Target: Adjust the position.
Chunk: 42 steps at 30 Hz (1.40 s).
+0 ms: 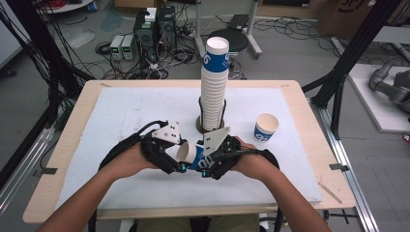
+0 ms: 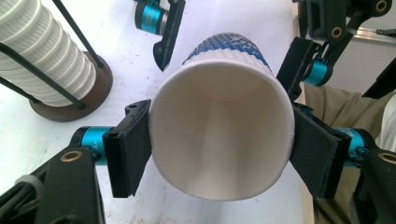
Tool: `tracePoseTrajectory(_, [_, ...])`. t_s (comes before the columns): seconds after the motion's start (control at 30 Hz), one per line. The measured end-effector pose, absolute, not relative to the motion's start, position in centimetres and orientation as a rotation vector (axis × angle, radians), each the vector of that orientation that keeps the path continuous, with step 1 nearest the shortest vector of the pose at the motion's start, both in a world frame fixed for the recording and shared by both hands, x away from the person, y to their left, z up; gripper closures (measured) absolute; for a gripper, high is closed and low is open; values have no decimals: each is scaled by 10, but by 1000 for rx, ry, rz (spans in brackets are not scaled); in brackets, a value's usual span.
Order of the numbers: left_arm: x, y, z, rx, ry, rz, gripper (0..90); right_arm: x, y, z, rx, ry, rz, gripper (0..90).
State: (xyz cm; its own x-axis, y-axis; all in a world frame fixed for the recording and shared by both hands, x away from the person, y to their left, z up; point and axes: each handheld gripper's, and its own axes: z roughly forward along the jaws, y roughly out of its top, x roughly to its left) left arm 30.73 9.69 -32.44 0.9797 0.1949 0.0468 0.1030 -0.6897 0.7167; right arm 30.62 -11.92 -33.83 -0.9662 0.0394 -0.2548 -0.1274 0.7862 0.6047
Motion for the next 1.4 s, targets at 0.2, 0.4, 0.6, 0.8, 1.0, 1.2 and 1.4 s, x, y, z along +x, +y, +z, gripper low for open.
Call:
tracePoseTrajectory(0.2, [308,93,-326,2356,209,166,277,305,-114,-341,-113,2731,884,270])
tracePoseTrajectory(0.4, [307,90,-328,2378,214,167,276,304,-111,-344,-117,2738,841,276])
tracePoseTrajectory(0.6, [305,86,-330,2377,236,187,257,304,-109,-346,-90,2750,813,284])
tracePoseTrajectory(0.8, [304,86,-333,2322,268,182,221,304,-109,-347,-47,2760,800,283])
tracePoseTrajectory(1.0, [304,94,-332,2205,271,166,208,305,-116,-346,-19,2750,878,286])
tracePoseTrajectory(1.2, [301,105,-327,2089,244,186,195,307,-126,-346,18,2739,960,287])
tracePoseTrajectory(1.4, [299,119,-324,1962,266,186,186,309,-139,-350,76,2721,1065,287])
